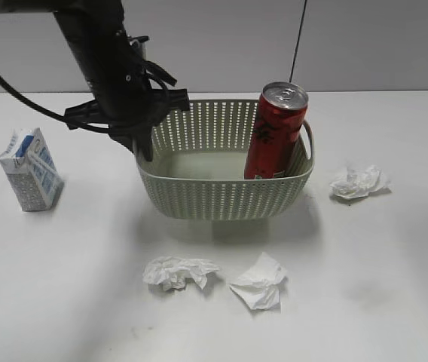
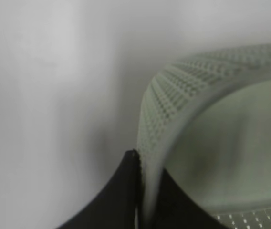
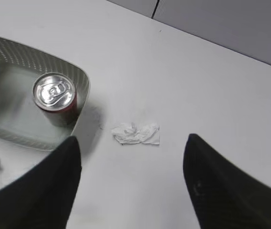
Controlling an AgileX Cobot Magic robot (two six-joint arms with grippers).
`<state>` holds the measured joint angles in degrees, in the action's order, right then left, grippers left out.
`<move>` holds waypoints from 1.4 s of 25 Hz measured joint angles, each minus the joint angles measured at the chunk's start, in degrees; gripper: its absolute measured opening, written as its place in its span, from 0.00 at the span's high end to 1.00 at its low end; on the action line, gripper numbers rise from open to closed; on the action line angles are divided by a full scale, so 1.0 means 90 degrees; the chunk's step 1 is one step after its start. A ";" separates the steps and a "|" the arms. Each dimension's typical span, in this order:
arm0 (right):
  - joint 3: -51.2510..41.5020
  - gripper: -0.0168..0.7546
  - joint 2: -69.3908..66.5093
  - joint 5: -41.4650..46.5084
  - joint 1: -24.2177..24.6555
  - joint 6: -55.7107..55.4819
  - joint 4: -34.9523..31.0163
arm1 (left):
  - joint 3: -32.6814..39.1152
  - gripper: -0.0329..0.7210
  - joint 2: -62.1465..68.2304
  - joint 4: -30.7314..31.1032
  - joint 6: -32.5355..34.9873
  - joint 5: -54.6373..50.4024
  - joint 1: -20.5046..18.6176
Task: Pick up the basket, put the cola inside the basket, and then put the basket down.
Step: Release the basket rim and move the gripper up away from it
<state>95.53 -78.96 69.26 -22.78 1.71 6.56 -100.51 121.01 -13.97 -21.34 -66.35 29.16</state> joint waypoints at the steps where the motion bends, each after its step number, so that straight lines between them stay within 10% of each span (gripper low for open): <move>1: -0.0112 0.30 0.0242 0.0000 0.0000 -0.0031 0.0004 | -0.0201 0.96 0.0174 0.0023 0.0007 -0.0068 0.0000; 12: -0.2005 0.30 0.2322 -0.0045 0.0000 -0.0469 0.0189 | -0.0747 0.96 0.0941 0.0127 0.0199 0.0055 -0.0017; 24: -0.6471 0.30 0.4973 -0.1360 0.0000 -0.0756 0.0169 | -0.0796 0.94 0.1040 0.0288 0.0305 0.0263 -0.0020; 35: -0.7935 0.30 0.7502 -0.1531 0.0000 -0.0748 0.0161 | -0.0801 0.09 0.1040 0.0272 0.0316 -0.0037 -0.0020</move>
<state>24.12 -11.44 55.48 -22.78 -5.03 8.01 -107.71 130.37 -11.52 -18.49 -66.68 28.98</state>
